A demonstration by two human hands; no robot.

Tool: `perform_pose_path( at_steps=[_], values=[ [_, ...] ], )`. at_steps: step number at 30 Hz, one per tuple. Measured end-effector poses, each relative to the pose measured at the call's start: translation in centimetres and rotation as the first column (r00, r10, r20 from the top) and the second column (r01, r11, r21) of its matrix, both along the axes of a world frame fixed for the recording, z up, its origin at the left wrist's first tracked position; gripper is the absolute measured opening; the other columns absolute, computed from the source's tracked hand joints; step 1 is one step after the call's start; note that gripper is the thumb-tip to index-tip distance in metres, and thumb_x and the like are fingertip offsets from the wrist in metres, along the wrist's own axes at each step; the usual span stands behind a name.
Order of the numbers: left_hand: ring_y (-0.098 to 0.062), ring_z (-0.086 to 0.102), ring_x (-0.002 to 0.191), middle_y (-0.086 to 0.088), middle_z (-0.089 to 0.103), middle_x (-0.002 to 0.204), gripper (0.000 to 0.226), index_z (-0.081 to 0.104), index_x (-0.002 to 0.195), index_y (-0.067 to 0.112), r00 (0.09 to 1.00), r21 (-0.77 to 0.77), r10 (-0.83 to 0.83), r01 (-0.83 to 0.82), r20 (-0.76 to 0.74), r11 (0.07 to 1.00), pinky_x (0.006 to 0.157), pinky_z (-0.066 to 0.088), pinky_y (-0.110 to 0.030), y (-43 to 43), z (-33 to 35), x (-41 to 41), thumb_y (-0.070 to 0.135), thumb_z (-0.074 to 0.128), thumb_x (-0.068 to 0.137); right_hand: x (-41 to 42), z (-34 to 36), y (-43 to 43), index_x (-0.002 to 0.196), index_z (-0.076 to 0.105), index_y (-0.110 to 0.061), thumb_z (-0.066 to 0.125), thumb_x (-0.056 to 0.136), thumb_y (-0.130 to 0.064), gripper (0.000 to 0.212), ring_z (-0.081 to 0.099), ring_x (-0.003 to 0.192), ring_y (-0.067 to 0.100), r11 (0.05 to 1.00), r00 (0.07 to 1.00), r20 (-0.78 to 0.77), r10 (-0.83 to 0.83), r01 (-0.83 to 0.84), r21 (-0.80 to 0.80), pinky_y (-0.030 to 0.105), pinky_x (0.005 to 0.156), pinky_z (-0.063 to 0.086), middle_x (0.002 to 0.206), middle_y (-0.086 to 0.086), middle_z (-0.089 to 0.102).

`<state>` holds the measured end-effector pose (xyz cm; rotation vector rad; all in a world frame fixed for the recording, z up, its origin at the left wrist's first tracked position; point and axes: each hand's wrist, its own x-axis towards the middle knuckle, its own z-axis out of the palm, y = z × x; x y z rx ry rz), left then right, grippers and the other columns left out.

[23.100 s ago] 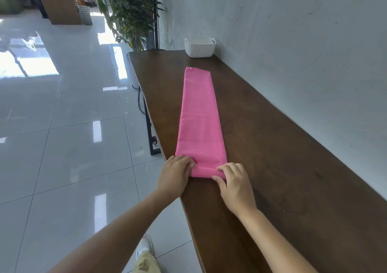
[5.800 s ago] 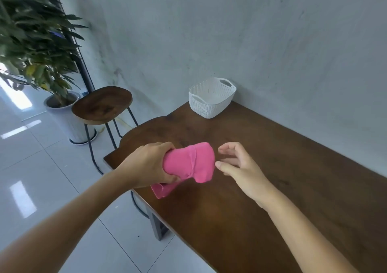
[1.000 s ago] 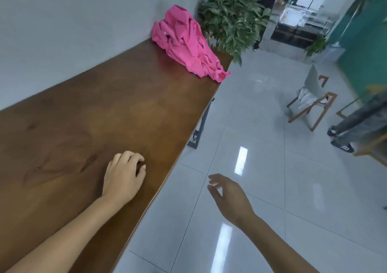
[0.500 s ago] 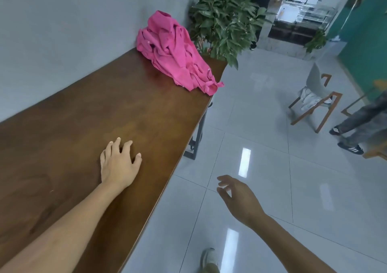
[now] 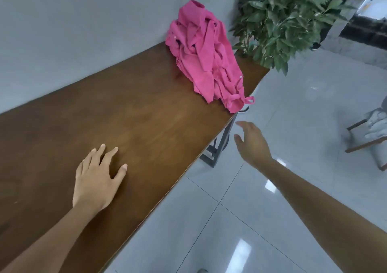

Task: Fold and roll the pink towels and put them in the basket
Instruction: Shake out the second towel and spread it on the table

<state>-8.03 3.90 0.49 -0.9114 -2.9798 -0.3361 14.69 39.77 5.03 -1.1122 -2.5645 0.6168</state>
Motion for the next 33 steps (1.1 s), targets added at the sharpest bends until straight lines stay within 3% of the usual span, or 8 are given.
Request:
perform_pose_path(
  at_steps=[4, 11, 14, 18, 23, 26, 30, 33],
  values=[
    [-0.018, 0.012, 0.155, 0.002, 0.025, 0.166, 0.065, 0.035, 0.155, 0.033, 1.0, 0.005, 0.023, -0.023, 0.021, 1.0, 0.125, 0.016, -0.045, 0.1, 0.3, 0.2, 0.063, 0.034, 0.098, -5.1, 1.7, 6.6, 0.137, 0.053, -0.011, 0.052, 0.096, -0.006, 0.042, 0.05, 0.121, 0.037, 0.988, 0.999, -0.016, 0.041, -0.038, 0.15, 0.047, 0.093, 0.048, 0.132, 0.017, 0.054],
    [-0.015, 0.01, 0.155, 0.006, 0.022, 0.166, 0.062, 0.033, 0.155, 0.037, 0.998, 0.023, 0.048, -0.049, 0.035, 0.999, 0.126, 0.013, -0.042, 0.3, 0.4, 0.4, 0.061, 0.038, 0.099, -10.0, 2.3, 11.9, 0.146, 0.046, -0.022, 0.06, 0.082, 0.01, 0.072, 0.035, 0.134, 0.038, 0.937, 0.924, 0.353, 0.148, -0.245, 0.25, 0.057, 0.1, 0.046, 0.149, 0.015, 0.039],
    [-0.014, 0.009, 0.155, 0.007, 0.022, 0.166, 0.062, 0.033, 0.155, 0.037, 0.998, 0.037, 0.044, -0.045, 0.035, 0.998, 0.126, 0.012, -0.04, 0.3, 0.5, 0.5, 0.061, 0.039, 0.099, -10.4, 2.1, 12.6, 0.137, 0.055, -0.023, 0.065, 0.084, 0.003, 0.06, 0.037, 0.132, 0.036, 0.931, 0.908, 0.383, 0.171, -0.276, 0.24, 0.056, 0.096, 0.049, 0.143, 0.014, 0.043],
    [-0.014, 0.009, 0.155, 0.007, 0.022, 0.166, 0.062, 0.034, 0.155, 0.037, 0.998, 0.044, 0.043, -0.045, 0.038, 0.998, 0.126, 0.012, -0.04, 0.3, 0.4, 0.4, 0.062, 0.038, 0.098, -10.2, 1.8, 12.4, 0.108, 0.071, -0.01, 0.059, 0.093, -0.001, 0.021, 0.051, 0.105, 0.035, 0.909, 0.936, 0.318, 0.149, -0.256, 0.328, 0.043, 0.074, 0.047, 0.107, 0.012, 0.058],
    [-0.015, 0.01, 0.155, 0.005, 0.024, 0.166, 0.062, 0.035, 0.155, 0.036, 0.999, 0.051, 0.035, -0.037, 0.034, 0.998, 0.126, 0.013, -0.041, 0.2, 0.4, 0.4, 0.062, 0.038, 0.098, -9.7, 2.2, 10.6, 0.086, 0.065, -0.01, 0.054, 0.099, -0.007, 0.017, 0.056, 0.086, 0.029, 0.936, 0.977, 0.147, 0.155, -0.193, 0.295, 0.034, 0.067, 0.041, 0.09, 0.008, 0.06],
    [-0.016, 0.012, 0.155, 0.004, 0.025, 0.166, 0.062, 0.035, 0.155, 0.036, 0.999, 0.044, 0.032, -0.033, 0.02, 0.998, 0.125, 0.015, -0.042, 0.2, 0.2, 0.4, 0.062, 0.038, 0.098, -10.0, 3.5, 8.2, 0.092, 0.07, -0.01, 0.054, 0.1, -0.006, 0.018, 0.059, 0.084, 0.026, 0.942, 0.984, 0.055, 0.168, -0.177, 0.284, 0.031, 0.071, 0.043, 0.096, 0.008, 0.064],
    [-0.019, 0.013, 0.155, 0.001, 0.026, 0.165, 0.062, 0.036, 0.155, 0.034, 1.0, 0.034, 0.023, -0.023, 0.003, 0.999, 0.125, 0.016, -0.042, 0.2, 0.0, 0.3, 0.062, 0.036, 0.099, -10.2, 5.2, 3.8, 0.103, 0.076, -0.011, 0.058, 0.095, 0.005, 0.025, 0.064, 0.097, 0.023, 0.909, 0.945, -0.014, 0.327, -0.31, 0.278, 0.034, 0.093, 0.052, 0.108, 0.005, 0.068],
    [-0.02, 0.012, 0.155, 0.0, 0.025, 0.166, 0.063, 0.035, 0.155, 0.034, 1.0, 0.034, 0.009, -0.009, 0.01, 0.999, 0.125, 0.016, -0.043, 0.2, 0.1, 0.2, 0.063, 0.033, 0.099, -10.4, 6.5, -0.5, 0.105, 0.073, -0.006, 0.054, 0.102, -0.006, 0.019, 0.062, 0.094, 0.023, 0.934, 0.946, -0.112, 0.305, -0.274, 0.231, 0.03, 0.088, 0.047, 0.102, 0.008, 0.067]
  ],
)
